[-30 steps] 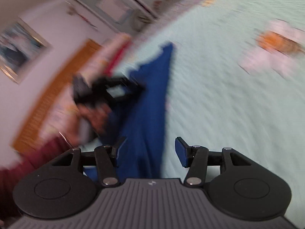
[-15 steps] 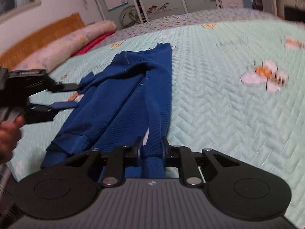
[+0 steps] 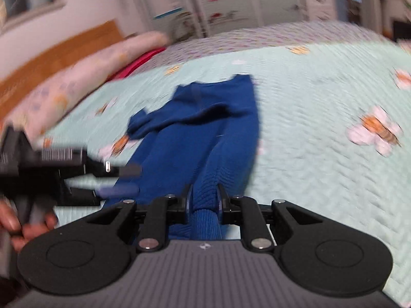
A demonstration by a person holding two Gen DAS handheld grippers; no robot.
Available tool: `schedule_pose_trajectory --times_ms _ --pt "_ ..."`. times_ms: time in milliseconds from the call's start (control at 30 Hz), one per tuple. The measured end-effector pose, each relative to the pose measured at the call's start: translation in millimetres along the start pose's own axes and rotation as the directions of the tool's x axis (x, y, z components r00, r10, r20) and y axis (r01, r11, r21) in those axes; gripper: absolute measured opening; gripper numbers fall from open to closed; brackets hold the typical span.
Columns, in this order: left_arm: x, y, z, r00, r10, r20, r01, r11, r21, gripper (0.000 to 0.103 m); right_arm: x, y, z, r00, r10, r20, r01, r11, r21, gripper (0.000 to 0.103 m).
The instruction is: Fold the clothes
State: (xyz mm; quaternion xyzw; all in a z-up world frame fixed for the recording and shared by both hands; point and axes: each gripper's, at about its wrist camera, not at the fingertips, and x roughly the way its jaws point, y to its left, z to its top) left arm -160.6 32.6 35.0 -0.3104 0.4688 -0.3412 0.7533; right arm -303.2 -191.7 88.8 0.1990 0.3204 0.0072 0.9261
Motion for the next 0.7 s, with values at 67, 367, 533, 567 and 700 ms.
schedule_pose_trajectory --times_ms 67,367,533,567,700 --pt "22 -7 -5 1.0 0.003 -0.023 -0.003 1.0 0.023 0.048 -3 -27 -2 1.0 -0.011 -0.013 0.012 0.994 0.106 0.018" --pt "78 -21 -34 0.99 0.103 -0.095 -0.088 0.986 0.144 0.047 3 -87 -48 0.994 -0.042 -0.099 0.071 0.946 0.317 0.013" --pt "85 -31 -28 0.988 0.09 -0.126 -0.073 0.988 0.134 0.047 3 -78 -45 0.997 -0.035 -0.073 0.053 0.963 0.265 0.013" --pt "86 -31 -24 0.989 0.083 -0.119 -0.068 0.99 0.12 0.047 2 -79 -43 0.997 -0.033 -0.071 0.05 0.964 0.26 0.013" --pt "90 -32 -8 0.994 0.056 -0.093 -0.05 0.996 0.067 0.047 2 -83 -42 0.998 -0.022 -0.064 0.038 0.963 0.267 0.013"
